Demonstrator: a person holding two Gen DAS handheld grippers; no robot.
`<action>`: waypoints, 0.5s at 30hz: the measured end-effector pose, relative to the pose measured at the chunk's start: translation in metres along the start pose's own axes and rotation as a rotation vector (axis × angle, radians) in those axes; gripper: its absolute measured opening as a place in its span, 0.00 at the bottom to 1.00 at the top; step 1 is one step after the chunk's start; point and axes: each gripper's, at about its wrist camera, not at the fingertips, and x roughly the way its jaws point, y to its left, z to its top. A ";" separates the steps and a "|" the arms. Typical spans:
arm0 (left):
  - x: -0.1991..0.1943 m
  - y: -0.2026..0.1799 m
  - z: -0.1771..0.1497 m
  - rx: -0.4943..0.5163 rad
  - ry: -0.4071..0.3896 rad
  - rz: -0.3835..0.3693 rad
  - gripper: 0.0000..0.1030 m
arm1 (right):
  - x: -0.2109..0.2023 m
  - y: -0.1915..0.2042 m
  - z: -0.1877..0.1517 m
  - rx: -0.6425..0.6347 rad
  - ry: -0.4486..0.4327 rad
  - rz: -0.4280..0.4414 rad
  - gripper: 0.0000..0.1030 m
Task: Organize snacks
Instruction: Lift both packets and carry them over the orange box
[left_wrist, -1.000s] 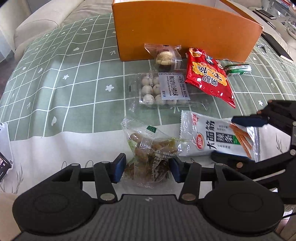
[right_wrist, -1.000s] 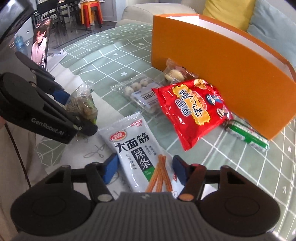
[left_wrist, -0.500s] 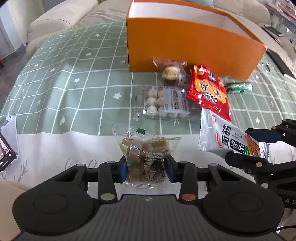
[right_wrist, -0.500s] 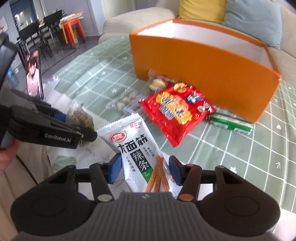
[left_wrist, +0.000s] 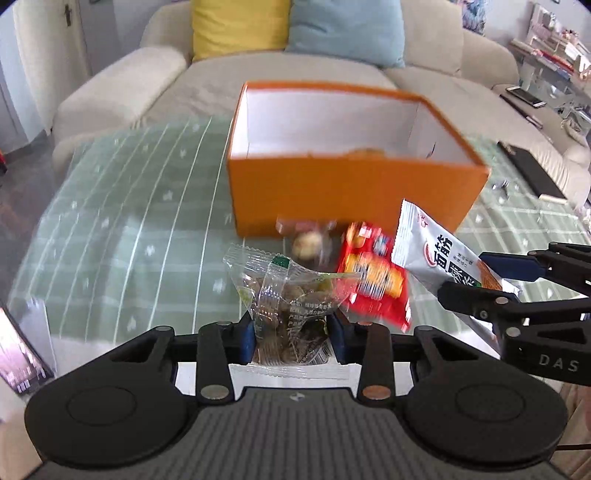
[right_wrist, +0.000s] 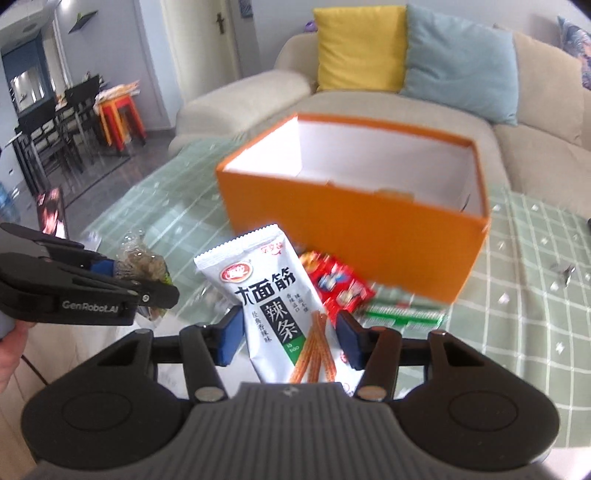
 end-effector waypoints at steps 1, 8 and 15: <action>-0.002 -0.002 0.007 0.006 -0.011 0.003 0.42 | -0.002 -0.003 0.005 0.005 -0.010 -0.007 0.51; -0.007 -0.014 0.057 0.045 -0.099 0.004 0.42 | -0.010 -0.025 0.045 -0.002 -0.079 -0.038 0.51; 0.006 -0.027 0.097 0.053 -0.139 0.011 0.42 | 0.000 -0.040 0.091 -0.061 -0.113 -0.083 0.50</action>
